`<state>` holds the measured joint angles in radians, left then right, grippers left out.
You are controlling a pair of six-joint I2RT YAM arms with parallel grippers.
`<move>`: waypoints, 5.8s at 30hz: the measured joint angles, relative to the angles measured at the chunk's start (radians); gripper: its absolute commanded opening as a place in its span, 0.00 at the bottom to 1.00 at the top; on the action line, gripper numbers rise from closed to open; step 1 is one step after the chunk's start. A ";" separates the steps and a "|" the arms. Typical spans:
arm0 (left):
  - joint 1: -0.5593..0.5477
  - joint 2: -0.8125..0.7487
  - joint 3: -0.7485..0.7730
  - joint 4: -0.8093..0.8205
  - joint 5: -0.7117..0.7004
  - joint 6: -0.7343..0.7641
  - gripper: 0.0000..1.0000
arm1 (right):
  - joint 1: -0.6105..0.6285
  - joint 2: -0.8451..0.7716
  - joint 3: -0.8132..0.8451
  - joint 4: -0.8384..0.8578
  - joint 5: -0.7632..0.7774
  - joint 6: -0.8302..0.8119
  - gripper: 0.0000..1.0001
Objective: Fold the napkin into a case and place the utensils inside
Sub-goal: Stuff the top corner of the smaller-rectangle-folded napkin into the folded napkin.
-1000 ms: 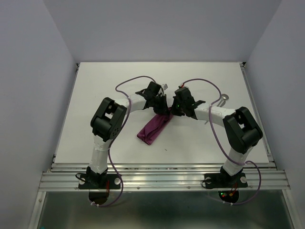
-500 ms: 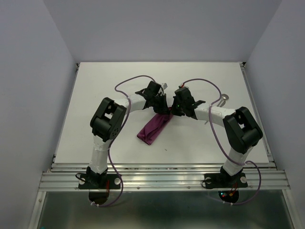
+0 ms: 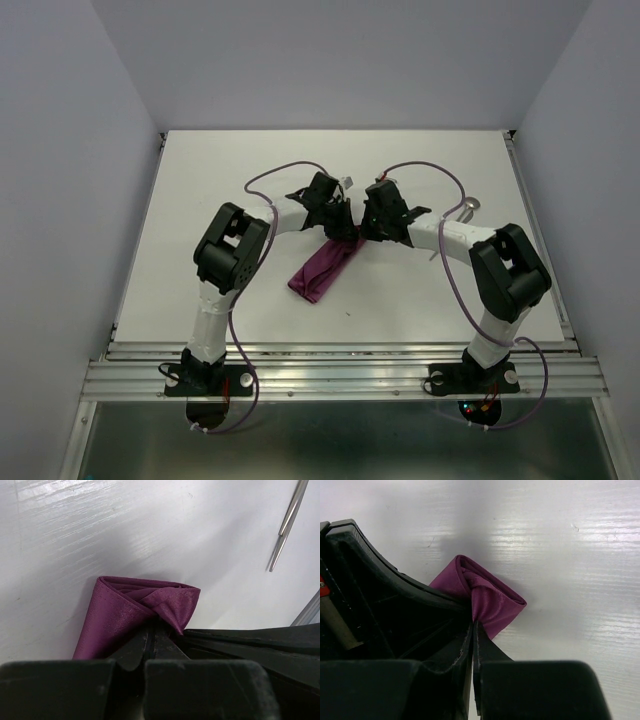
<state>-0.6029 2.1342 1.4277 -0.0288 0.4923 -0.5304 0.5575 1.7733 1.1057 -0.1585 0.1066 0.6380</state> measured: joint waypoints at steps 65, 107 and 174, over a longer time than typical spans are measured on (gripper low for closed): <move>0.009 -0.094 -0.042 -0.153 -0.080 0.107 0.00 | 0.007 0.000 0.012 -0.015 0.008 0.010 0.01; -0.013 -0.159 -0.027 -0.108 -0.040 0.052 0.00 | 0.007 0.038 0.031 -0.059 0.056 0.008 0.34; -0.046 0.011 0.072 -0.172 0.021 0.062 0.00 | 0.007 0.030 0.034 -0.105 0.096 -0.046 0.01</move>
<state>-0.6487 2.1452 1.4998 -0.2012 0.5133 -0.4683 0.5644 1.8030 1.1393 -0.2634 0.2028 0.5922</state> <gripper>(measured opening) 0.019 0.016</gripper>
